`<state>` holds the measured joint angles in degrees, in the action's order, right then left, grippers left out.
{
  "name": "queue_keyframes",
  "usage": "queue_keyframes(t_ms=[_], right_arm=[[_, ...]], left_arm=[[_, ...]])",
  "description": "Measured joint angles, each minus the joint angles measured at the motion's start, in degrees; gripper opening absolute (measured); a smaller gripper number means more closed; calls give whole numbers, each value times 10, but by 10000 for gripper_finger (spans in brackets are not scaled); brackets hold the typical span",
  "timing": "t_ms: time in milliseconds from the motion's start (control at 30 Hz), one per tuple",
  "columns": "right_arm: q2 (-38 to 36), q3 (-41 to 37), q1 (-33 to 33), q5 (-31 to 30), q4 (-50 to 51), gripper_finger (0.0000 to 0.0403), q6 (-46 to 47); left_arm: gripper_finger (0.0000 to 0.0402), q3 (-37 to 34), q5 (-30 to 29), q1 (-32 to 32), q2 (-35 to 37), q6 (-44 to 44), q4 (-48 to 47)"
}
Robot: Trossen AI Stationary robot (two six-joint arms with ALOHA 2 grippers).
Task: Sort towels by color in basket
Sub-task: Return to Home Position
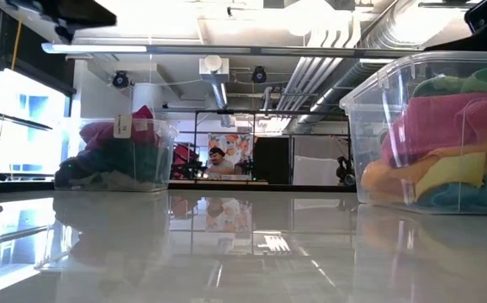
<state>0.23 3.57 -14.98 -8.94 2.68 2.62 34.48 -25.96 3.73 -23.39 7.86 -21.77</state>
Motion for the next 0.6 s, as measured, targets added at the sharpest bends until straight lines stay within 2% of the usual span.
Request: queue_keyframes(t_ms=[167, 300, 433, 600], right_arm=[[1, -25, 0, 2, -32, 8, 0], [4, -30, 0, 6, -51, 4, -1], [4, -30, 0, 0, -51, 2, -3], [5, -30, 0, 0, -51, 2, 14]], left_arm=[[4, 0, 11, 0, 69, 10, -44], [3, -3, 10, 0, 105, 10, -61], [1, -43, 16, 0, 139, 10, -43], [0, -107, 59, 0, 200, 11, -27]])
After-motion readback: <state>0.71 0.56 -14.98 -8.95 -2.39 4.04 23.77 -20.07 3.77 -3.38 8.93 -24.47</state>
